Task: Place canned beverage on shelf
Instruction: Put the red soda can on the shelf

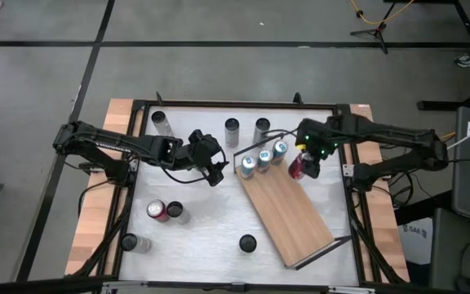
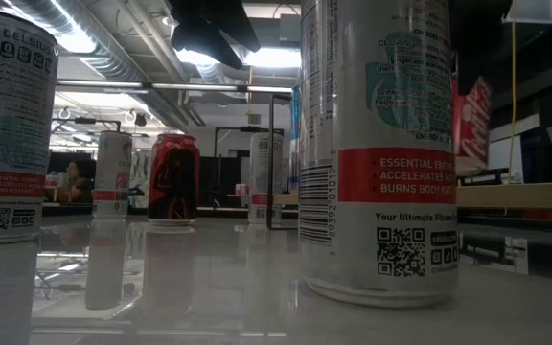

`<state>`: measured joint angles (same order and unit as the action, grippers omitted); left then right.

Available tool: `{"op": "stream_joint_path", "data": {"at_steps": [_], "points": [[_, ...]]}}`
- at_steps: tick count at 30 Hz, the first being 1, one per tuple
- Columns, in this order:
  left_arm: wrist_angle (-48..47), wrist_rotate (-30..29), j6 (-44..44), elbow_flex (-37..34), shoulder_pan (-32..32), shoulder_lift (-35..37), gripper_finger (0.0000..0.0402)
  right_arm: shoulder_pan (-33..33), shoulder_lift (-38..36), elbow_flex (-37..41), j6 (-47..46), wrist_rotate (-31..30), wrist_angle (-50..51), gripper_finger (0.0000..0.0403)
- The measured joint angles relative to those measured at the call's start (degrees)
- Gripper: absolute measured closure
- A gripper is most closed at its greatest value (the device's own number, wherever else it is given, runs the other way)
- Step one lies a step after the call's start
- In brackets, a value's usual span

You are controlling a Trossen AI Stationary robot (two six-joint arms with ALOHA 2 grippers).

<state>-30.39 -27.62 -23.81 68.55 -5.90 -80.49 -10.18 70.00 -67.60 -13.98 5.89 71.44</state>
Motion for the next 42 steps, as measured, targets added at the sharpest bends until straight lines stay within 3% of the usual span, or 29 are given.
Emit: {"op": "stream_joint_path", "data": {"at_steps": [13,27,42], "points": [[0.0,0.0,0.0,0.0,0.0,0.0,0.013,7.8,5.2,-0.1,-2.3,-4.7,-6.5,0.011],[0.0,0.3,0.0,0.0,0.0,0.0,0.013,8.0,9.8,-0.2,-2.0,-7.6,-7.3,0.0107],[0.0,0.3,0.0,0.0,0.0,0.0,0.013,7.9,9.9,-0.1,-2.1,-5.9,-7.4,0.0055]]}}
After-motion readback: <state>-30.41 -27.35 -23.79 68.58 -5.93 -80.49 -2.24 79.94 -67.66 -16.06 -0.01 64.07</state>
